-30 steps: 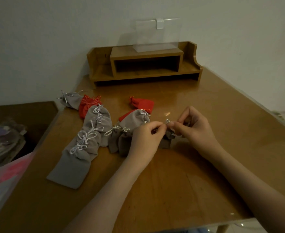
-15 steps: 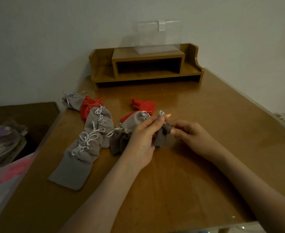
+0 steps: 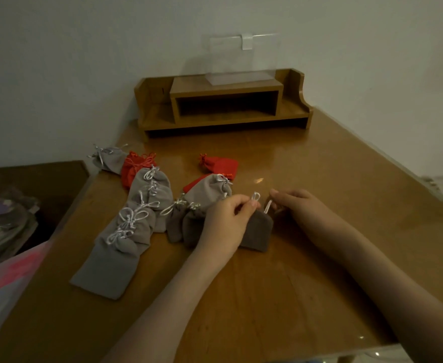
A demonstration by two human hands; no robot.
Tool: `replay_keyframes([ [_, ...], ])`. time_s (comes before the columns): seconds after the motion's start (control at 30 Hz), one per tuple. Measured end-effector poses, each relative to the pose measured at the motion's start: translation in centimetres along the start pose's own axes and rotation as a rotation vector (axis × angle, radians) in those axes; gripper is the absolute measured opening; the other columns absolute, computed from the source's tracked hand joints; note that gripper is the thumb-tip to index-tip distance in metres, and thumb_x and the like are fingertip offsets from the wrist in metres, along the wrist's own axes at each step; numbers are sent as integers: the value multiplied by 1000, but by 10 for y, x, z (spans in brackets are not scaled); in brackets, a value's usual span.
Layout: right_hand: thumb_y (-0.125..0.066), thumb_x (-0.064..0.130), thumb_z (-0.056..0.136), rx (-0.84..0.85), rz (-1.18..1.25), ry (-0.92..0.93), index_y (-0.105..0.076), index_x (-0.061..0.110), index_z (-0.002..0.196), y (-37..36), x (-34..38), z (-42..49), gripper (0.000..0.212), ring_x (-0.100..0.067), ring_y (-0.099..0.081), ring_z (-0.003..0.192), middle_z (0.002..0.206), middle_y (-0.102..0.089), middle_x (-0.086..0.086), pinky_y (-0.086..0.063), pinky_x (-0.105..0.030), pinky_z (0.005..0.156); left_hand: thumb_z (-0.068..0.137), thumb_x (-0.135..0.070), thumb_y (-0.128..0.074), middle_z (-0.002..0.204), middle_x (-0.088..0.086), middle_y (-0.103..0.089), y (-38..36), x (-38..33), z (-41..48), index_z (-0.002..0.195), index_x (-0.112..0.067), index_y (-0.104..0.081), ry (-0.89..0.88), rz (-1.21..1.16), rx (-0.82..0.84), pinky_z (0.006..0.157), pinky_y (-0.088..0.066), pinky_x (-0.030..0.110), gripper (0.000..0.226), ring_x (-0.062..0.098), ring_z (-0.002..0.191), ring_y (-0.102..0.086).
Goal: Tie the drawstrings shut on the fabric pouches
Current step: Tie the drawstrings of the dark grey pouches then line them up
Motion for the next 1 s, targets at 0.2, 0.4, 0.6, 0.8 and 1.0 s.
replay_keyframes([
  [0.2,-45,16,98,257,92,76,-57,2,92,-10,7,-5,19,-9,-56,68,76,-60,-2,-46,-14,62,99,-28,-48,81,1,-65,-4,5,1,94,-15,-68,-16,125,-53,58,-44,21,24,10,75,-59],
  [0.4,-49,6,96,264,11,123,-64,8,96,-11,2,-3,15,-15,-61,84,90,-65,-6,-47,-24,76,100,-23,-46,70,-1,-57,-3,4,3,89,-14,-65,-23,186,-55,50,-38,13,24,7,61,-50],
  [0.6,-57,7,93,143,-132,250,-65,14,95,-13,4,-4,11,-12,-54,77,84,-62,1,-42,-22,72,101,-18,-42,69,-10,-43,-7,-1,-1,83,-15,-53,-104,309,-10,55,-36,10,21,4,61,-42],
  [0.8,-64,4,87,14,-239,361,-54,14,105,-13,9,-5,22,-8,-57,71,80,-64,-1,-41,-13,66,100,-16,-40,81,-1,-47,-10,-2,-3,83,-6,-55,-148,320,56,60,-35,14,24,8,70,-44],
  [1.0,-65,7,87,-79,-452,397,-66,16,93,-12,7,-3,11,-10,-60,79,85,-66,2,-44,-18,69,101,-28,-44,75,-10,-46,-9,-4,-5,85,-16,-56,-163,262,36,60,-36,10,23,3,68,-47],
])
Point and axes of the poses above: each hand's wrist, its own z-axis towards the middle knuckle, its own y-axis out of the back of the hand, x = y × z, the point moved 5 cm from there along z, towards the middle knuckle
